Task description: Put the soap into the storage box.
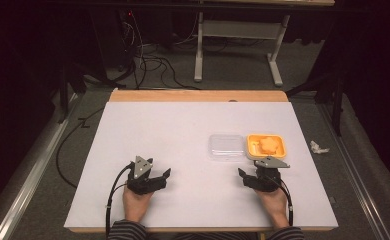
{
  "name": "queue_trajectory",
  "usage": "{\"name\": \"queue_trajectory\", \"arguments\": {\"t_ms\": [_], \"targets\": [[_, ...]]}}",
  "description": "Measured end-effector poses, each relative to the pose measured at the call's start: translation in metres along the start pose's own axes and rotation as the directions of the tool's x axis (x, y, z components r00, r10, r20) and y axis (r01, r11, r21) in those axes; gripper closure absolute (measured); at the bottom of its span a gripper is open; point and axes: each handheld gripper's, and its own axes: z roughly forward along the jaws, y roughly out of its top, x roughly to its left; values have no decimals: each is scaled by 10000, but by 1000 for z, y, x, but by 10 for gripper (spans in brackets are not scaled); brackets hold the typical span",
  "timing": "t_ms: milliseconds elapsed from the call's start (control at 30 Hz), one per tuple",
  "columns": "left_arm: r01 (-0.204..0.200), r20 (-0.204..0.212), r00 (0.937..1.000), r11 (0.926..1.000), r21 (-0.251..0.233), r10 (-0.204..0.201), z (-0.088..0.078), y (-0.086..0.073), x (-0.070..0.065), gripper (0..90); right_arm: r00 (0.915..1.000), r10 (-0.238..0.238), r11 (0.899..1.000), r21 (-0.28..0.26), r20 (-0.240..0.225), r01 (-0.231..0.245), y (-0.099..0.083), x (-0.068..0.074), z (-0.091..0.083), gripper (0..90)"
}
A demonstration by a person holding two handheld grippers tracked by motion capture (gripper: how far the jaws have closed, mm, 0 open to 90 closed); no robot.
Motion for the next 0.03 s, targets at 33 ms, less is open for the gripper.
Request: {"name": "queue_trajectory", "arguments": {"t_ms": [33], "targets": [[-13,-9,10000,10000,3,13,0,0,0,238,10000,65,9999,89,-74,-64,0,0,0,302]]}}
